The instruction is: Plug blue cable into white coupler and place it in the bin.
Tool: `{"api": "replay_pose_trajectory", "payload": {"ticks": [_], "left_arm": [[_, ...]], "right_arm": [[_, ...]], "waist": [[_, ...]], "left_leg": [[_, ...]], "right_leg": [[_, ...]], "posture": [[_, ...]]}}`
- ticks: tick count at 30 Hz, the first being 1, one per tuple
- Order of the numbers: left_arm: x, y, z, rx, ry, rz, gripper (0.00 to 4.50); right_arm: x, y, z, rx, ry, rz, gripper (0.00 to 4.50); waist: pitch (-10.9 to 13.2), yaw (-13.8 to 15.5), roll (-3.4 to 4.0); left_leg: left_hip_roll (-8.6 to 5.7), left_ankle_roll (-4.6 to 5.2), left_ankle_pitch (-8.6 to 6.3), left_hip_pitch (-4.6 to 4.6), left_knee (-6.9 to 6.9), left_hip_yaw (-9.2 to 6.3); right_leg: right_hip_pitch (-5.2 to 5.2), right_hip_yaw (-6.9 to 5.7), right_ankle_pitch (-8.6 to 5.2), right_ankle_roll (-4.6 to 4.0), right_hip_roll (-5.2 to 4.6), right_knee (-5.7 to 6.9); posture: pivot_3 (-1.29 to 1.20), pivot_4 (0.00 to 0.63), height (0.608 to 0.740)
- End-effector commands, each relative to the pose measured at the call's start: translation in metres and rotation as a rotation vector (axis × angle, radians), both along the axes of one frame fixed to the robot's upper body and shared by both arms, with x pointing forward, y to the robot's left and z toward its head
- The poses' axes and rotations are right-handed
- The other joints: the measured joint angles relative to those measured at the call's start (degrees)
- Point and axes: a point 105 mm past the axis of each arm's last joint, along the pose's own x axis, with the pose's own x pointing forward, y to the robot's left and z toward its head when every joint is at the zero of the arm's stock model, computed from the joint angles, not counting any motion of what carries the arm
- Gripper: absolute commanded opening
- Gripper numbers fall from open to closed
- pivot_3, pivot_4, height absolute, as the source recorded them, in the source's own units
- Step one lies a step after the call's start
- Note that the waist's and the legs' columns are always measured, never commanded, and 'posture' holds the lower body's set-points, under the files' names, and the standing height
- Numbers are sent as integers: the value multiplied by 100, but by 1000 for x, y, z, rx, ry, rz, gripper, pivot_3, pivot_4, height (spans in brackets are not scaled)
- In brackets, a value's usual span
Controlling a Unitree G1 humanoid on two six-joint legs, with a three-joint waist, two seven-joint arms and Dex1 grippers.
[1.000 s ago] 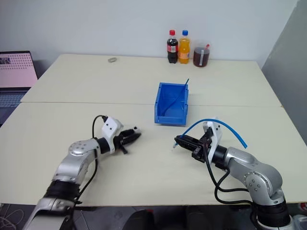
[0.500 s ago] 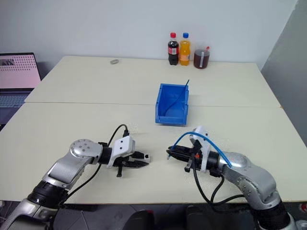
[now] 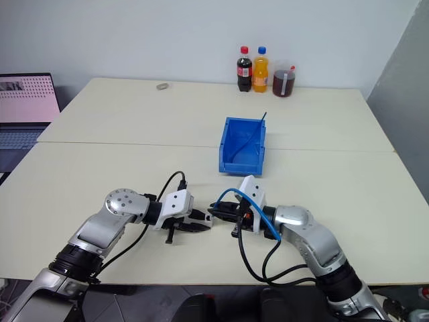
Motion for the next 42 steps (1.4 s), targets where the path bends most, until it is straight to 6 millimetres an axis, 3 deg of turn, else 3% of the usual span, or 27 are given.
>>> {"api": "replay_pose_trajectory", "payload": {"ticks": [1, 20, 35, 42], "left_arm": [[-3, 1, -7, 32, 25, -5, 772], [-9, 3, -10, 28, 42, 2, 772], [-8, 4, -11, 31, 33, -6, 771], [-8, 5, -11, 31, 25, -2, 771]], "right_arm": [[2, 9, 5, 6, -73, 34, 75], [8, 8, -20, -77, -156, 56, 74], [3, 9, -37, -229, -220, 299, 73], [1, 11, -35, -243, -162, 377, 73]], "waist": [[0, 1, 0], [-7, -11, 1], [-14, -13, 2], [-15, -13, 4]], "left_leg": [[0, 0, 0, 0, 0, -1], [2, 0, 0, 6, -1, 0], [2, 0, 0, 15, -1, 1], [2, 0, 0, 14, -1, -1]], "right_leg": [[0, -2, 0, -1, 0, 0], [2, 0, 3, -5, 1, 3], [9, -1, 13, -26, 1, 5], [10, -2, 13, -29, 0, 4]], "posture": [[0, 150, 740], [0, 150, 740], [0, 150, 740], [0, 150, 740]]}}
